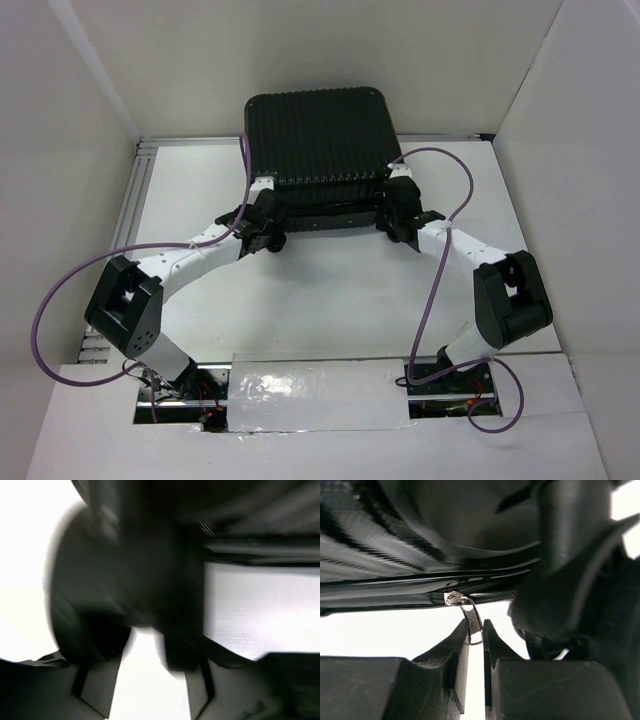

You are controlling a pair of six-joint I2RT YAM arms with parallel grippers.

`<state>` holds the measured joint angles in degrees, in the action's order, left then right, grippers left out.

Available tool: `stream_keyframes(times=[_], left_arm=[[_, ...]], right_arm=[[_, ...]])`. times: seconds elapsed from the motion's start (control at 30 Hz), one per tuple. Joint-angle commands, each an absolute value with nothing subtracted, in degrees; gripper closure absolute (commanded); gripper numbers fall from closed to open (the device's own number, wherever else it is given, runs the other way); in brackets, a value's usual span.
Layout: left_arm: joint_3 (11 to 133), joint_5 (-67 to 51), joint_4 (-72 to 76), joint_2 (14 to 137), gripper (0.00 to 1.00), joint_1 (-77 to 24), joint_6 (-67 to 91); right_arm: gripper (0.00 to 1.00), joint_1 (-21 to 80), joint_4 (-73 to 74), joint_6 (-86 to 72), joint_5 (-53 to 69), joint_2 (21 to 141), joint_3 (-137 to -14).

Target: Pack the luggage

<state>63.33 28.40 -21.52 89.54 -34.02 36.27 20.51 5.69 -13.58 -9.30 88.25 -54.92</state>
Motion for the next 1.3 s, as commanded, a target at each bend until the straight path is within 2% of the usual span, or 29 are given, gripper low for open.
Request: stream_keyframes(times=[0.0, 0.23, 0.37, 0.77, 0.87, 1.0, 1.1, 1.27], left_arm=[[63.2, 29.4, -20.7, 87.9, 0.38, -32.8, 37.0], [59.5, 26.5, -18.8, 85.4, 0.37, -32.8, 38.1], [55.2, 22.1, -13.9, 81.6, 0.37, -32.8, 36.7], [42.0, 6.5, 0.7, 63.2, 0.37, -32.8, 29.2], [41.0, 1.9, 2.8, 59.5, 0.36, -32.8, 26.4], [45.2, -6.9, 2.8, 62.3, 0.36, -32.8, 23.9], [50.4, -4.9, -0.1, 68.5, 0.38, -35.1, 23.9], [61.8, 14.6, -12.5, 78.4, 0.38, -37.6, 30.2]], right_arm=[[1.00, 20.2, 10.1, -12.4, -21.9, 85.9, -56.4], [1.00, 22.1, 9.9, -11.1, -24.6, 84.8, -55.8], [1.00, 22.1, 6.0, -11.1, -21.2, 82.7, -52.0], [1.00, 22.7, 5.4, -12.3, -19.1, 82.0, -51.5], [1.00, 22.7, 5.4, -13.7, -19.7, 82.0, -51.0], [1.00, 22.7, 4.7, -15.6, -19.1, 82.0, -49.8], [1.00, 22.7, 4.2, -16.2, -17.8, 81.5, -49.3], [1.00, 22.7, 4.2, -16.7, -18.3, 80.9, -49.3]])
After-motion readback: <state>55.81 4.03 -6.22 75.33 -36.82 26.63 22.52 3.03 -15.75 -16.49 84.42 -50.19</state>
